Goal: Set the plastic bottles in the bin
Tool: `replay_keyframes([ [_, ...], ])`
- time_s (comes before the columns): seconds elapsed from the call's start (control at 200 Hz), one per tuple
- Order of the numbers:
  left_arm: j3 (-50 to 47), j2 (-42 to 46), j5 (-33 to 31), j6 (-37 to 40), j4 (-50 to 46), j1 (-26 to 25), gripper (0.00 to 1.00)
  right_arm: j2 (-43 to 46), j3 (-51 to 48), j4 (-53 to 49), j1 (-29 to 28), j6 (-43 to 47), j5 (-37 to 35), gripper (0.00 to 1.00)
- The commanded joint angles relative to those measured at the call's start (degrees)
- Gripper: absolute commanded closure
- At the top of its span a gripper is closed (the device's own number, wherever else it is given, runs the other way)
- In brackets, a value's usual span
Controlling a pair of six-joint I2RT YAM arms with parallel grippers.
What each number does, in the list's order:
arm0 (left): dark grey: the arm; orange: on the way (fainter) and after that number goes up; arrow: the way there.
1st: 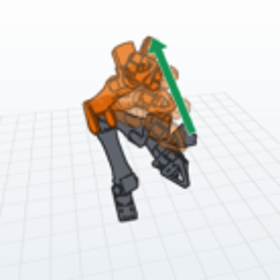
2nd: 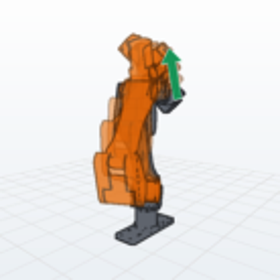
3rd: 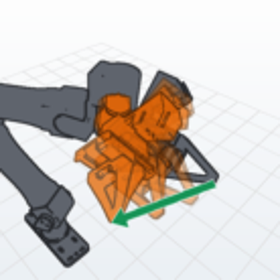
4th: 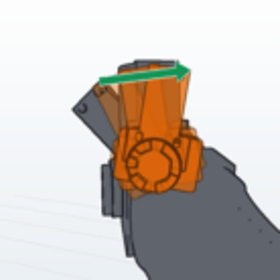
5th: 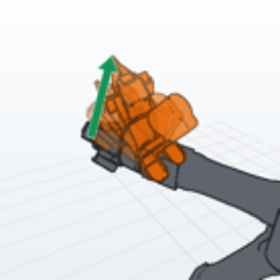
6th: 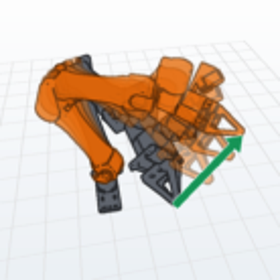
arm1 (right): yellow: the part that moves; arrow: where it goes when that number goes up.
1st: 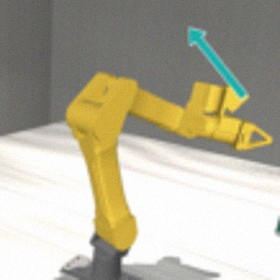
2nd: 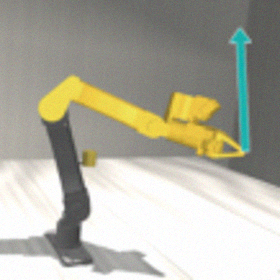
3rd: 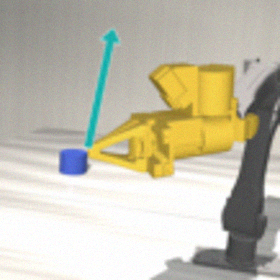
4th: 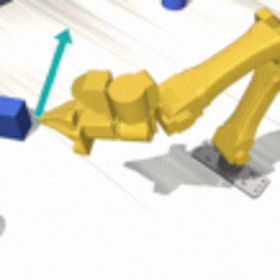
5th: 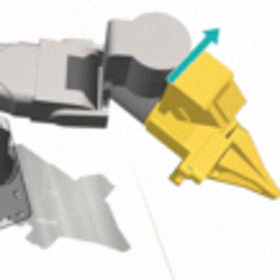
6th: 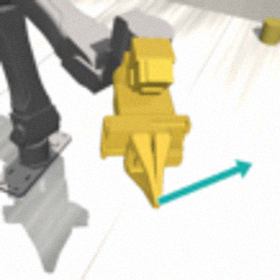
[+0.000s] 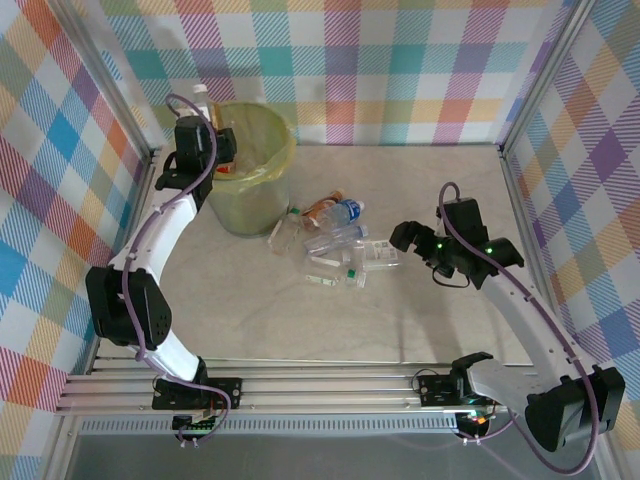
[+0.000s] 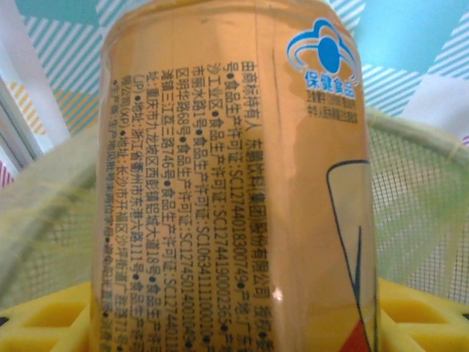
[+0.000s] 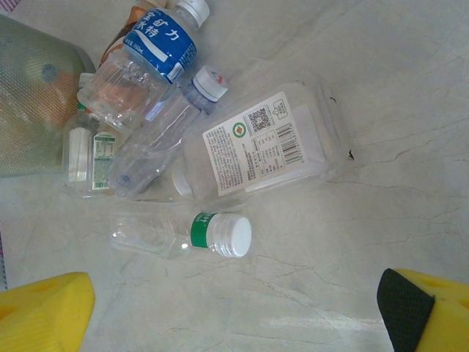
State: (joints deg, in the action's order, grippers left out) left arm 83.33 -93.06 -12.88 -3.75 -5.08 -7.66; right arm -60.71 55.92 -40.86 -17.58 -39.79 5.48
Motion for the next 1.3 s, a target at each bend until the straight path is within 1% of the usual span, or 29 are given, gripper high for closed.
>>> replay_keyframes([
  [0.0,-0.9,2.7,2.9,-0.7,7.5,0.3,0.53,0.1,-0.1,0.8,0.2,1.0,0.4,0.0],
  [0.17,-1.9,4.5,8.8,-0.1,9.7,-0.4,0.53,0.2,-0.1,0.5,0.2,1.1,-0.2,0.0],
  [0.31,-1.0,3.8,11.2,1.2,9.9,-2.6,0.52,0.3,0.1,0.8,0.2,0.9,-0.1,0.0],
  [0.45,1.2,1.2,11.1,3.7,7.9,-5.2,0.5,0.7,0.2,0.6,0.2,0.7,-0.2,0.0],
  [0.595,2.5,-1.4,9.8,4.3,5.7,-5.7,0.47,1.0,0.1,0.2,0.2,0.5,-0.2,0.0],
  [0.73,2.5,-2.0,8.0,5.2,4.7,-5.7,0.4,1.4,0.4,-0.7,0.2,0.9,-0.4,0.0],
  [0.81,2.6,-1.9,6.6,5.8,3.8,-5.7,0.33,1.7,0.2,-0.7,0.2,0.9,-0.9,0.0],
  [0.94,2.3,-1.1,5.6,6.9,3.4,-5.7,0.15,1.5,0.4,-0.7,0.2,1.0,-1.0,0.0],
  [1.105,2.4,0.7,5.9,7.4,3.2,-5.8,0.08,1.0,1.0,-0.9,0.3,1.2,-1.0,0.0],
  [1.295,3.3,3.1,6.3,7.2,2.1,-5.8,0.07,1.0,1.4,-1.2,0.3,1.5,-1.1,0.0],
])
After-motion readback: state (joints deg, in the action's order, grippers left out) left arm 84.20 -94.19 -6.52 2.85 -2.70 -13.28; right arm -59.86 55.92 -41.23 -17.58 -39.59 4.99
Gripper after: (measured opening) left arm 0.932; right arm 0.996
